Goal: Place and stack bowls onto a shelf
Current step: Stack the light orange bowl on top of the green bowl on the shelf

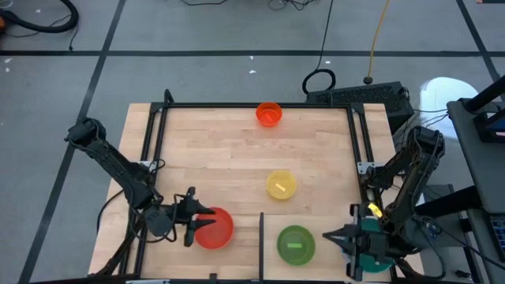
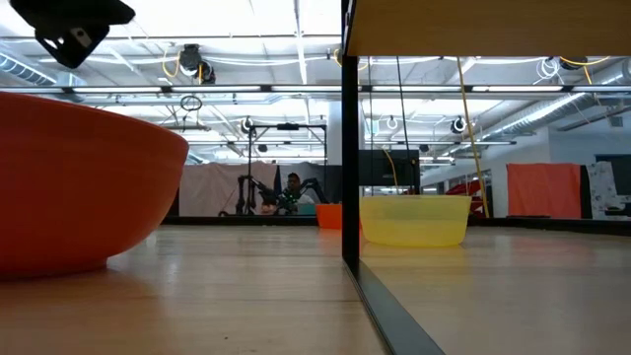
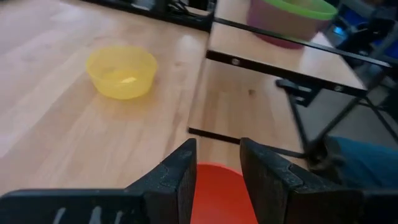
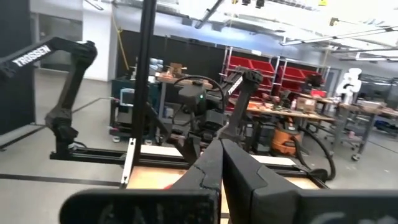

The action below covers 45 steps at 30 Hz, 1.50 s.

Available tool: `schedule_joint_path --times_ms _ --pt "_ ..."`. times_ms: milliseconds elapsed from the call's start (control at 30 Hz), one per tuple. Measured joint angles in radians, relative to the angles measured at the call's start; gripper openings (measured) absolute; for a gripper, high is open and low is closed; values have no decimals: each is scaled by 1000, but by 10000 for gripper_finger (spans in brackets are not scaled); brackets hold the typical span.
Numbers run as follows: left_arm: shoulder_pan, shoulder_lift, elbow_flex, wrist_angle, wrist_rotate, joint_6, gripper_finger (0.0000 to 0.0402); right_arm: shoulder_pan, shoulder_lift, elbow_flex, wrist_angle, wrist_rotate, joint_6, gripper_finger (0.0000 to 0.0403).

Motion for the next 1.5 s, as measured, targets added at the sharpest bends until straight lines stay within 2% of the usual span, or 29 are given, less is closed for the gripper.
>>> schedule_joint_path --times_ms 133,200,333,433,567,700,767,867,900,1000,1100,1167,1333,1500 --pt "85 0 23 -8 -22 71 127 -19 36 39 -4 2 -13 0" --pt "161 0 59 -47 6 125 127 -27 38 49 -6 4 -24 0" --pt "365 0 165 -180 129 232 127 -44 7 53 -4 81 -66 0" --pt "532 0 221 -214 242 354 127 -55 -27 44 -3 133 -120 0" --pt "725 0 267 -202 367 490 127 -66 -67 19 -9 136 -169 0" --pt "855 0 288 -183 440 571 127 -80 -96 -14 -14 132 -179 0" --pt "899 0 302 -171 469 597 127 -84 -99 -41 -30 61 -212 0" --pt "951 12 336 -150 512 617 133 -83 -96 -95 -39 -146 -262 0" --pt "964 29 360 -141 532 632 138 -83 -95 -112 -19 -180 -258 0" --pt "999 94 443 -184 563 683 163 -91 -98 -132 90 -112 -256 0" --pt "1029 185 540 -198 593 731 191 -111 -98 -133 216 -3 -321 0" --pt "1047 248 589 -208 630 743 206 -129 -104 -133 295 31 -370 0" --pt "1101 391 646 -200 755 792 217 -170 -143 -133 323 138 -329 0" --pt "1156 516 651 -203 786 856 218 -183 -147 -136 311 74 -315 8"
